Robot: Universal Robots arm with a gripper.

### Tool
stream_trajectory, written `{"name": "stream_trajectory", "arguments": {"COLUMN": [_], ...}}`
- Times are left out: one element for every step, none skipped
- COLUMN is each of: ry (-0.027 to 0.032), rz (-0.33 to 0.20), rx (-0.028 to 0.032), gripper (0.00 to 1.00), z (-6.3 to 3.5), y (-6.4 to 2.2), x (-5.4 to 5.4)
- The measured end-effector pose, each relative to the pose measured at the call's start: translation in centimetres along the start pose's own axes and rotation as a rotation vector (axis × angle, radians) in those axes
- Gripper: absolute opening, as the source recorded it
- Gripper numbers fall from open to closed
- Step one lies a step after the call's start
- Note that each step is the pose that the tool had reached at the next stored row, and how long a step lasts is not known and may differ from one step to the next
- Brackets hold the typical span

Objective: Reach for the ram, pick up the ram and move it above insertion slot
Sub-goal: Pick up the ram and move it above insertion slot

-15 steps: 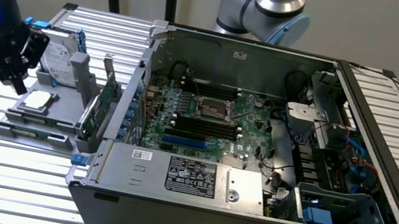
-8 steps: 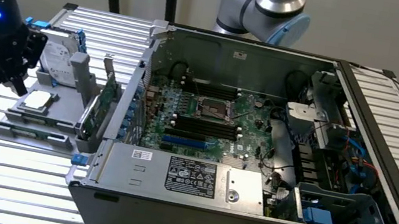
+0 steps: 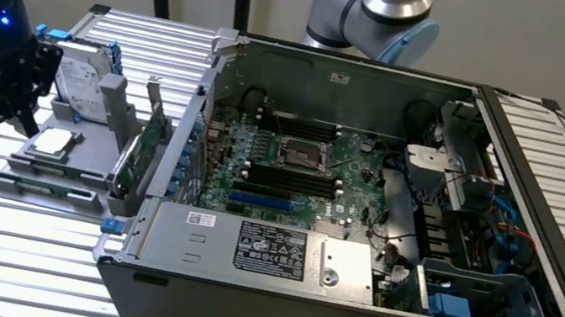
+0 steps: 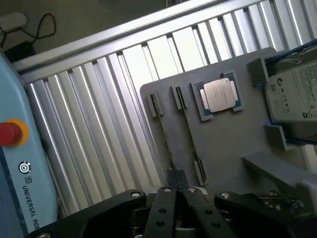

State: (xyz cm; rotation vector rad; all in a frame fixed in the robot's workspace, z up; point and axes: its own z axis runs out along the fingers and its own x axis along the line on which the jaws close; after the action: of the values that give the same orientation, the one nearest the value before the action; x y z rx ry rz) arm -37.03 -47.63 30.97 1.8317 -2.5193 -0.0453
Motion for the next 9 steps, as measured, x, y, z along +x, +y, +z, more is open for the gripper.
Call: {"name": "stream_trajectory", "arguments": {"ry": [0.0007,0.0015,0.0022,0.0028,0.0035,0.0042,0.0049,0.0055,0.0062], "rz": [-0.018,-0.036,-0.055,-0.072,-0.091,-0.109,-0.127,-0.145,-0.163], "rx": [0.0001,0.0001,0.0002,0.0003,0.0004,0.0005,0.0006,0.0007,0.0007], "gripper": [0.10,0.10,0.10,0.10,0.10,0.10,0.10,0.10,0.10], "z": [0.01,0.02,0.03,0.04,0.05,0.06,0.07,0.08,0.08], "y": [0.00,0.00,0.00,0.00,-0.01,-0.01,-0.01,0.00,0.00], "x": [0.00,0.00,0.00,0.00,0.00,0.00,0.00,0.00,0.00]}}
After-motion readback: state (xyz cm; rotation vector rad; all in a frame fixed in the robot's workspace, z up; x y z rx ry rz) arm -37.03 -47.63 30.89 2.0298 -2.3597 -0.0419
